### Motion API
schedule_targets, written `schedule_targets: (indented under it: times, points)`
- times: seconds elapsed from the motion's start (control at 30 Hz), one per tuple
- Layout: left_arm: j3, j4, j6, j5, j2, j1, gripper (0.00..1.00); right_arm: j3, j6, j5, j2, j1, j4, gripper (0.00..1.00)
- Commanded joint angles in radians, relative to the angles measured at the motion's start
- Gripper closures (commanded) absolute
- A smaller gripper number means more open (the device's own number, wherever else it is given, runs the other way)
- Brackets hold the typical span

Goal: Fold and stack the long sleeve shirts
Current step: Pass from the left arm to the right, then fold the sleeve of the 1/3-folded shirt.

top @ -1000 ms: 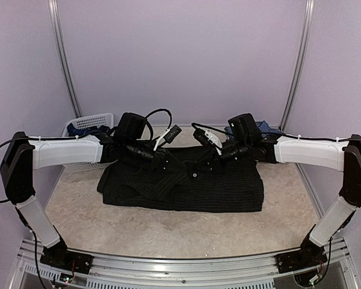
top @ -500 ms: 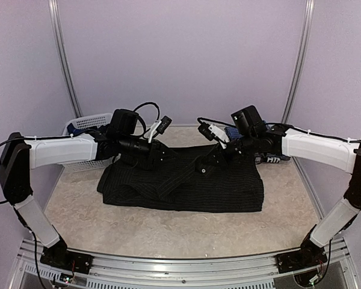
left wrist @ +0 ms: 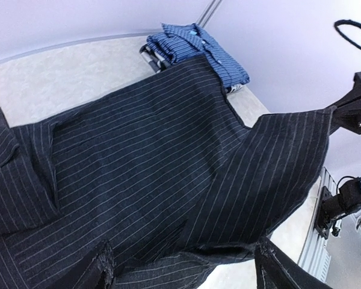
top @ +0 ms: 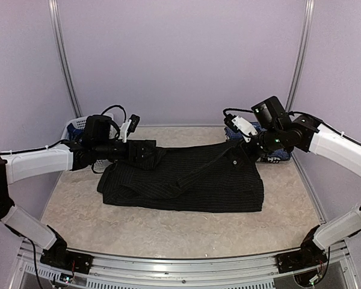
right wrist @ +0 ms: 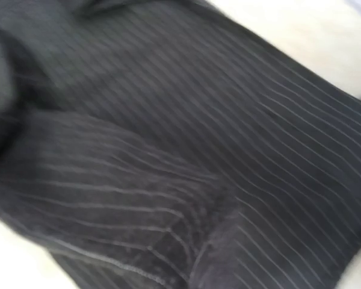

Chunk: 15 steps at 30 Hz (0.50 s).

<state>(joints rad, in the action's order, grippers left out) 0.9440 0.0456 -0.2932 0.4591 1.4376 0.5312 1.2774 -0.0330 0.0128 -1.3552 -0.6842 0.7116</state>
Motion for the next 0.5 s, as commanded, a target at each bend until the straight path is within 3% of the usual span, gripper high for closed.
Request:
schedule_targets:
  times: [0.0, 0.13, 0.47]
  points:
    - [-0.041, -0.085, -0.035, -0.136, -0.027, 0.017, 0.24, -0.023, 0.046, -0.211, -0.021, -0.005, 0.126, 1.0]
    - [-0.083, -0.108, -0.031, -0.28, -0.058, 0.048, 0.24, -0.005, 0.121, -0.175, -0.08, -0.005, 0.239, 1.0]
    - [-0.176, -0.087, -0.042, -0.451, -0.088, 0.116, 0.24, 0.054, 0.158, 0.171, -0.086, 0.008, 0.28, 1.0]
